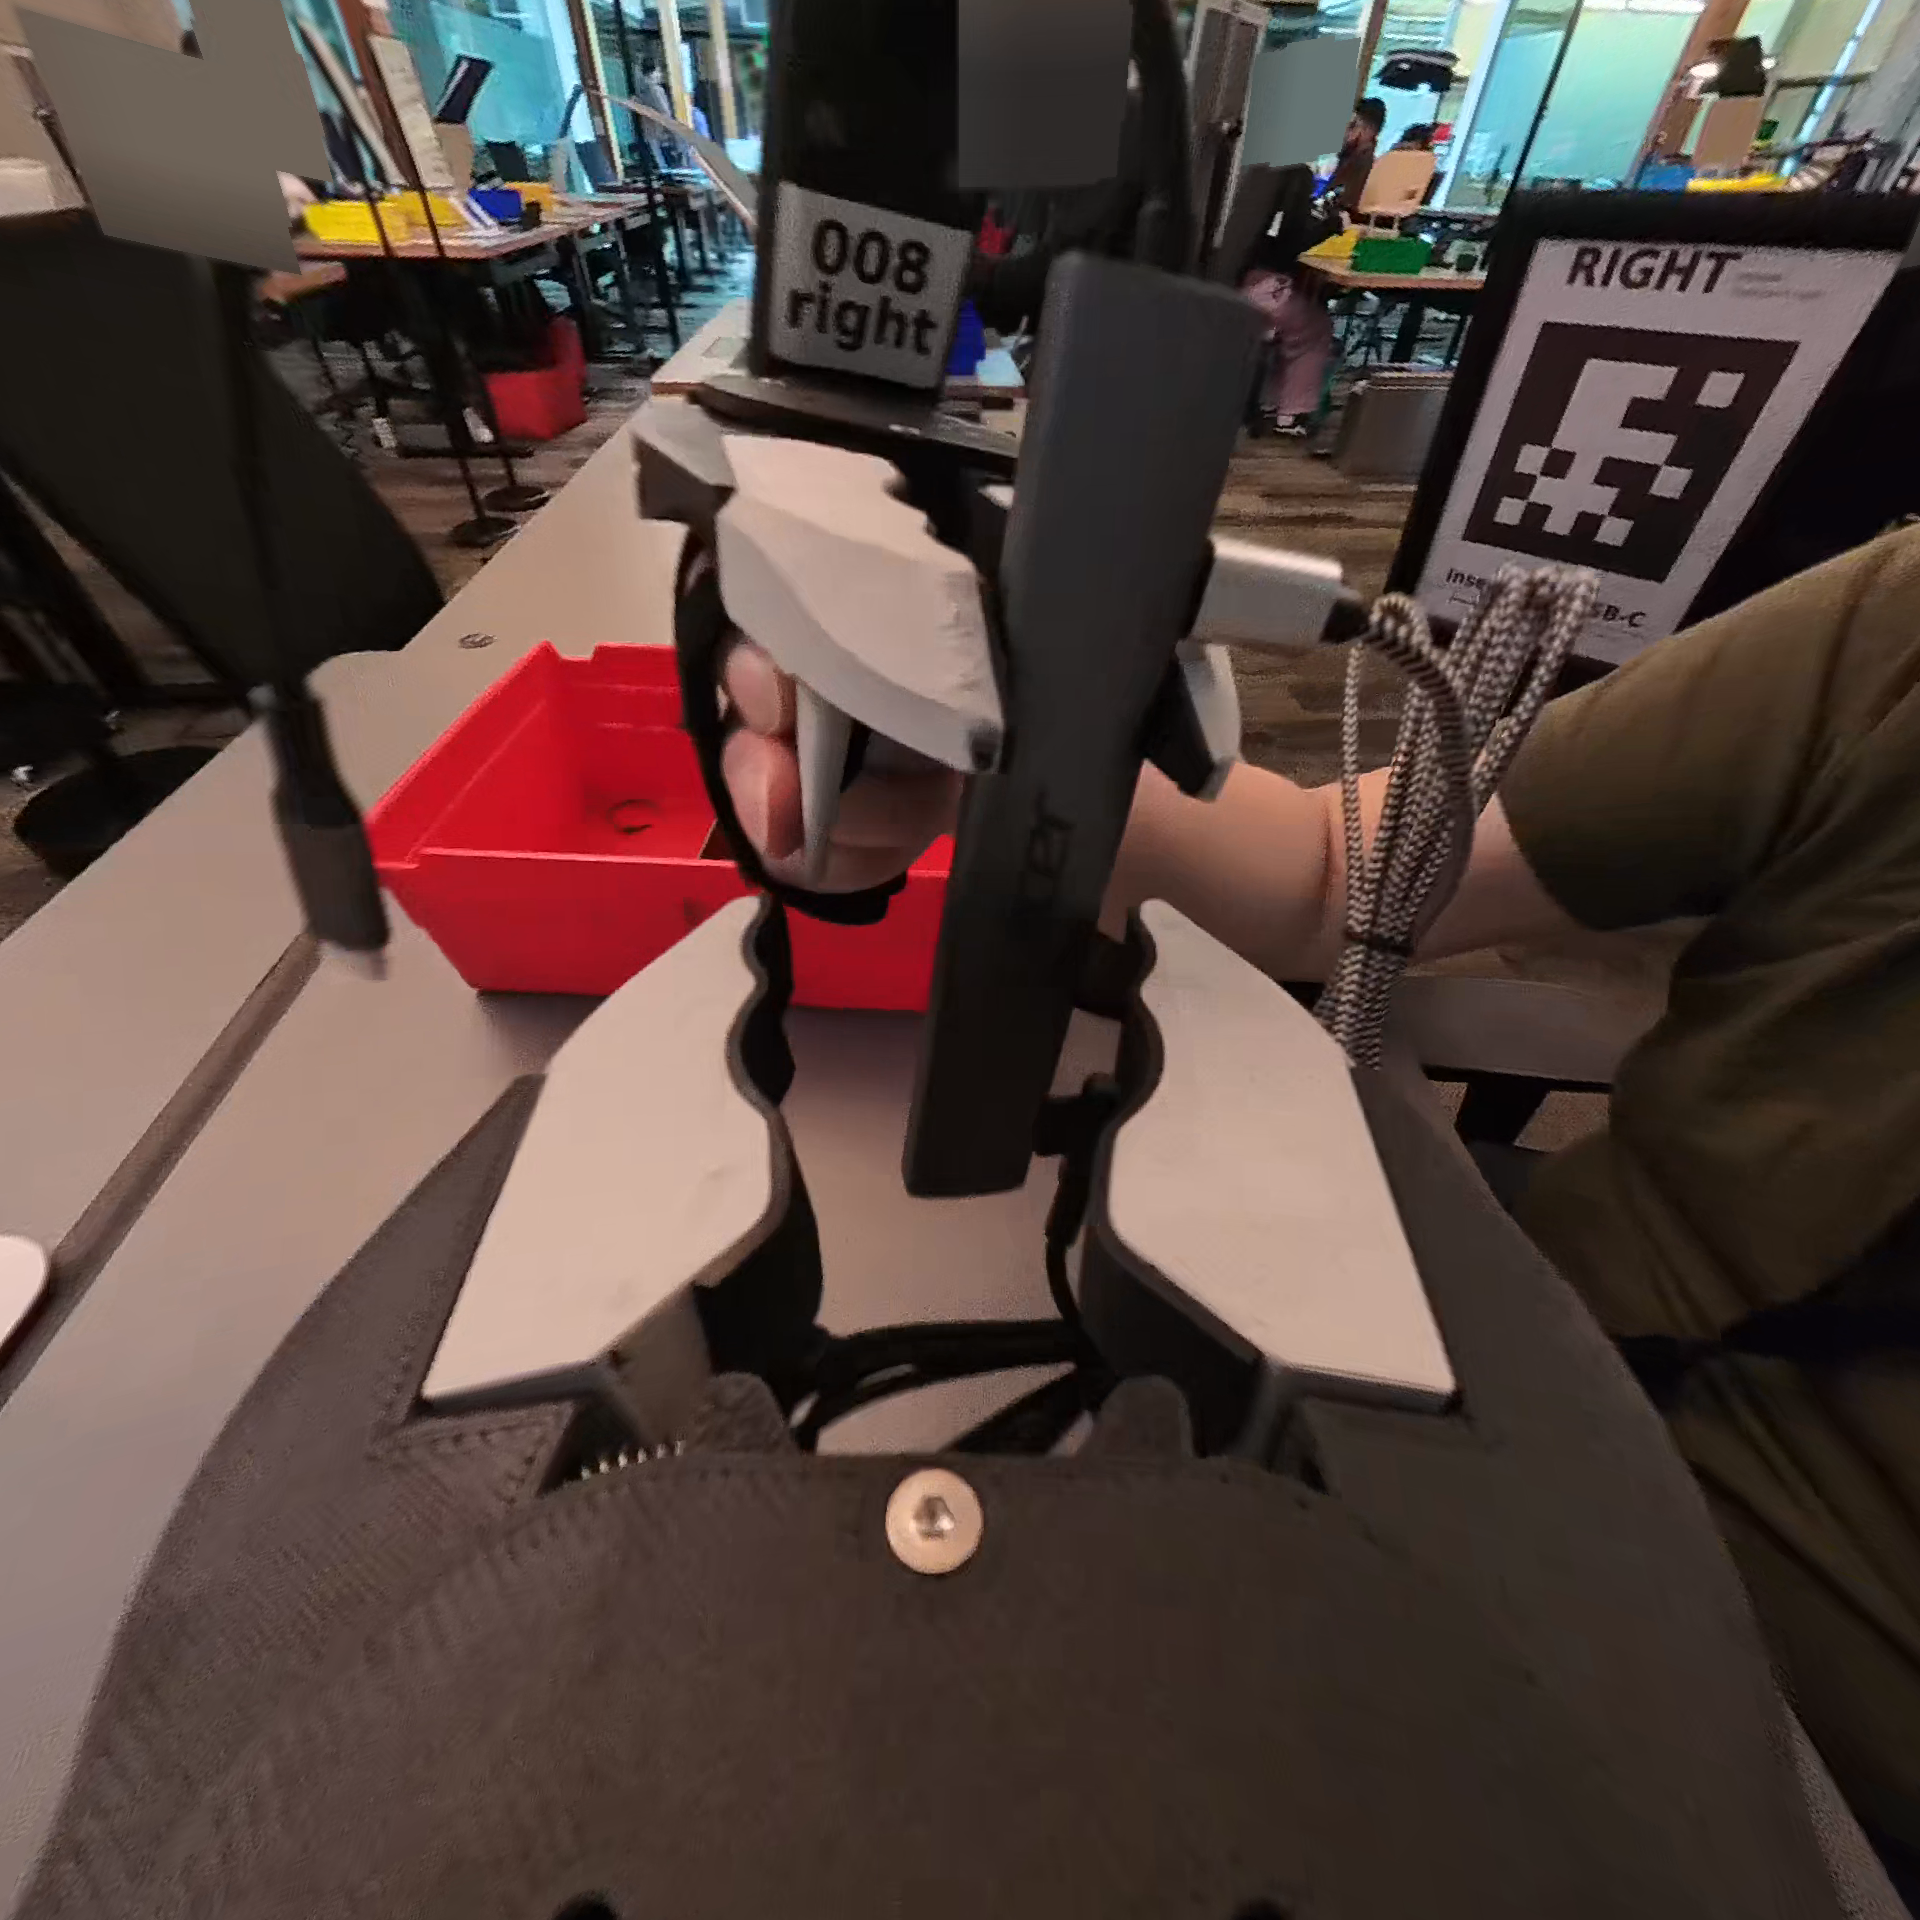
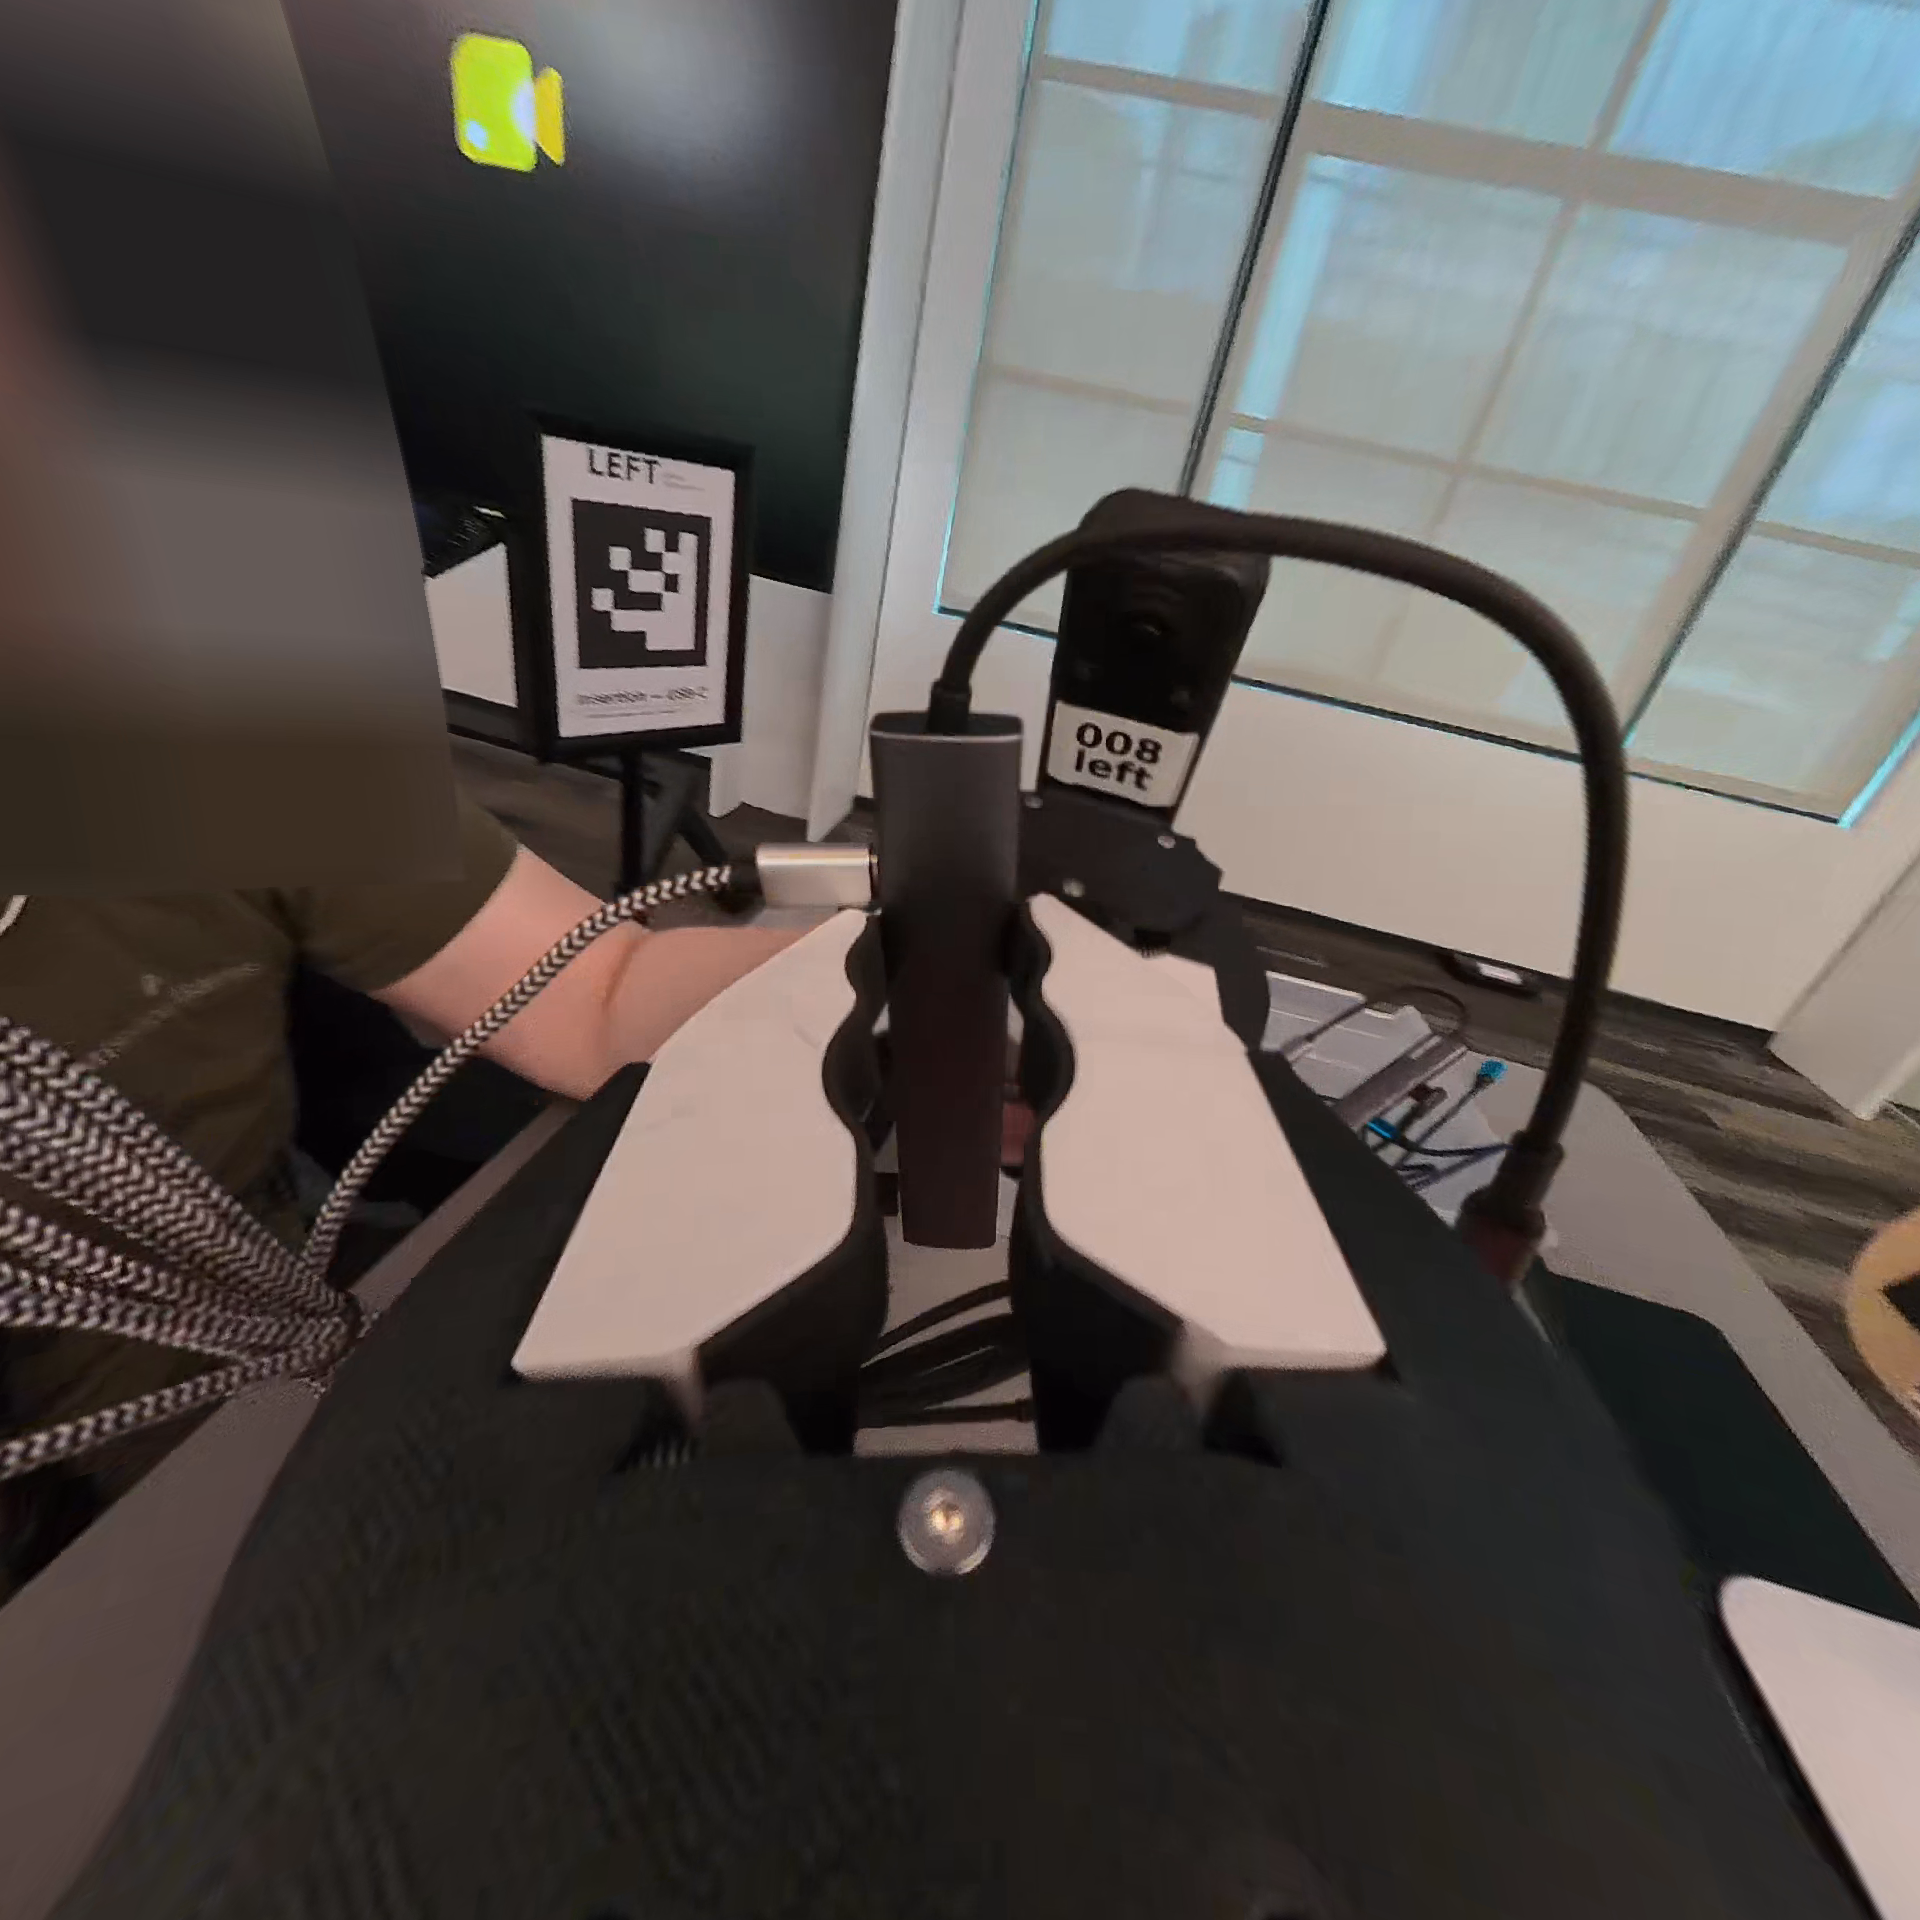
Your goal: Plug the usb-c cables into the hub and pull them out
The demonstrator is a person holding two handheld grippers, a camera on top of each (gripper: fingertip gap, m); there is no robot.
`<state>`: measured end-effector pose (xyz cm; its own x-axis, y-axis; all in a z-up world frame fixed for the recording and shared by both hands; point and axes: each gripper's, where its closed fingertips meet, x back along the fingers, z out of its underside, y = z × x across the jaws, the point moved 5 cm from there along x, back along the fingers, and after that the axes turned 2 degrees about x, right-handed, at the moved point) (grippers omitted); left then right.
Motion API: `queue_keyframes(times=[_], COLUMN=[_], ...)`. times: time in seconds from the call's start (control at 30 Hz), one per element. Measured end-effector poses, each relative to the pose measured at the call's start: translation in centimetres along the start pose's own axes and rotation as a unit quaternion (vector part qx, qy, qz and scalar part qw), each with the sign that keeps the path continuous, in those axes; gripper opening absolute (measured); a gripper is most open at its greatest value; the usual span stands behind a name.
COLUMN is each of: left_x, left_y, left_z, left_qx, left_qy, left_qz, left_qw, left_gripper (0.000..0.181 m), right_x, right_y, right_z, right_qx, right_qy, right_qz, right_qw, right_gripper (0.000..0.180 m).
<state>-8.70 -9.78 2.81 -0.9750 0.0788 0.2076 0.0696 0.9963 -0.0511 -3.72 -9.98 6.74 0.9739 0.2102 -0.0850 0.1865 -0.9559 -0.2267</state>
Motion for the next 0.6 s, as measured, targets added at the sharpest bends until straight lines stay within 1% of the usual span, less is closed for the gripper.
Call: queue_keyframes(times=[0.07,0.13,0.27,0.37,0.4,0.43,0.6], left_x=[-0.9,-1.1,-1.1,-0.8,-0.7,-0.6,-0.2], left_y=[-0.1,-0.1,0.5,0.8,0.8,0.7,1.4], left_z=[0.2,0.1,0.0,-0.3,-0.6,-0.7,-1.4], left_qx=[-0.006,-0.014,-0.02,-0.026,-0.033,-0.044,-0.088], left_qy=[0.004,-0.004,-0.007,-0.013,-0.022,-0.023,-0.026], left_qz=[0.004,-0.001,-0.027,-0.053,-0.058,-0.061,-0.153], left_qw=[1.0,1.0,0.999,0.998,0.998,0.997,0.984], left_gripper=[0.055,0.053,0.046,0.039,0.036,0.025,0.023], right_x=[0.0,0.2,0.4,0.9,1.0,1.2,2.2], right_y=[0.2,0.3,0.1,-0.1,-0.3,-0.5,-1.3], right_z=[0.0,-0.1,-0.1,0.1,0.2,0.1,-0.1], right_qx=[-0.005,-0.004,0.012,0.027,0.029,0.031,0.033], right_qy=[-0.009,-0.018,-0.017,0.001,0.005,0.004,0.009], right_qz=[-0.013,-0.023,-0.001,0.011,0.019,0.03,0.07], right_qw=[1.0,1.0,1.0,1.0,0.999,0.999,0.997], right_gripper=[0.023,0.023,0.024,0.023,0.024,0.024,0.023])
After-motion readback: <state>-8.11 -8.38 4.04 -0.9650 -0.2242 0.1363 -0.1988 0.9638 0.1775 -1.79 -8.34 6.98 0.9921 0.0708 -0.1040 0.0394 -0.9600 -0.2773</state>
